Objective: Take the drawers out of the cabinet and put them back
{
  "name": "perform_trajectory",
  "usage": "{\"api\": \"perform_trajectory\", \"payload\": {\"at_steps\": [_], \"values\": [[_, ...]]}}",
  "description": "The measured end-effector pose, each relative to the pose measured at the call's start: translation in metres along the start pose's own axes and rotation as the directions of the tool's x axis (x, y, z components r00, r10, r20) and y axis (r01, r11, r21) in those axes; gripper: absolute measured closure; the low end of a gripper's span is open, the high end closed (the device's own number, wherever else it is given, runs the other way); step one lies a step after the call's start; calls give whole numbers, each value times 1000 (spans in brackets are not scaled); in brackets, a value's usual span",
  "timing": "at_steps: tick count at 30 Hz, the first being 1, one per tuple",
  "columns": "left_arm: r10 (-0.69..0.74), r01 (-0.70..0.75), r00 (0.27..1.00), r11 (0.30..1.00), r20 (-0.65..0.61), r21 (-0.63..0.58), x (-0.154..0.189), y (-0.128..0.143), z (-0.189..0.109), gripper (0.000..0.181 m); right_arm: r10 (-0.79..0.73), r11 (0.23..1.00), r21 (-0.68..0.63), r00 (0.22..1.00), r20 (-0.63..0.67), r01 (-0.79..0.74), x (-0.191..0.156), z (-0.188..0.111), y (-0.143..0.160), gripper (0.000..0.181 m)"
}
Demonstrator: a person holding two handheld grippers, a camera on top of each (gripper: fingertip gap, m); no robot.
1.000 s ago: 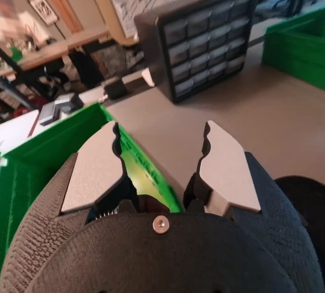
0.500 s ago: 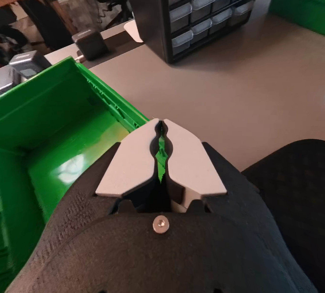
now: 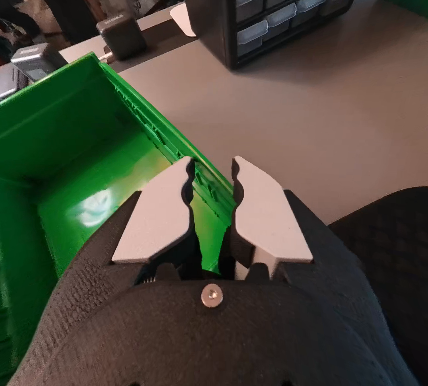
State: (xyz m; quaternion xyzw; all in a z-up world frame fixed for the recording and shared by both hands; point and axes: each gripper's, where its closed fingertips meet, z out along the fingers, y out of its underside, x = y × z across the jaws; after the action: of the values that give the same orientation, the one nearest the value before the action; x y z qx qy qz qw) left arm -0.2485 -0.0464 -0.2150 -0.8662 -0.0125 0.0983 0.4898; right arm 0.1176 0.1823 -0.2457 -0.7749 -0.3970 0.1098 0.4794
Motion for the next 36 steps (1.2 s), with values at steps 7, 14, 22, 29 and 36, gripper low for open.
{"api": "perform_trajectory", "payload": {"at_steps": [7,14,22,29,36], "values": [[17,-16,1000,999,-25,37,0,-2,1,153,6,1000,-5,1000,-22,-6,5,-1,1,169],[21,-27,999,993,48,112,-9,-12,2,158,22,997,73,999,-49,-18,0,-8,-19,150],[17,84,980,869,-199,488,79,-123,-14,109,-6,889,445,967,253,-111,-75,-40,-114,124],[48,55,973,902,-226,429,104,-143,52,101,-100,902,412,864,493,-131,-120,-16,-150,71],[232,-222,973,913,13,343,99,-138,105,110,-65,875,476,954,293,-87,-92,24,-166,76]]}}
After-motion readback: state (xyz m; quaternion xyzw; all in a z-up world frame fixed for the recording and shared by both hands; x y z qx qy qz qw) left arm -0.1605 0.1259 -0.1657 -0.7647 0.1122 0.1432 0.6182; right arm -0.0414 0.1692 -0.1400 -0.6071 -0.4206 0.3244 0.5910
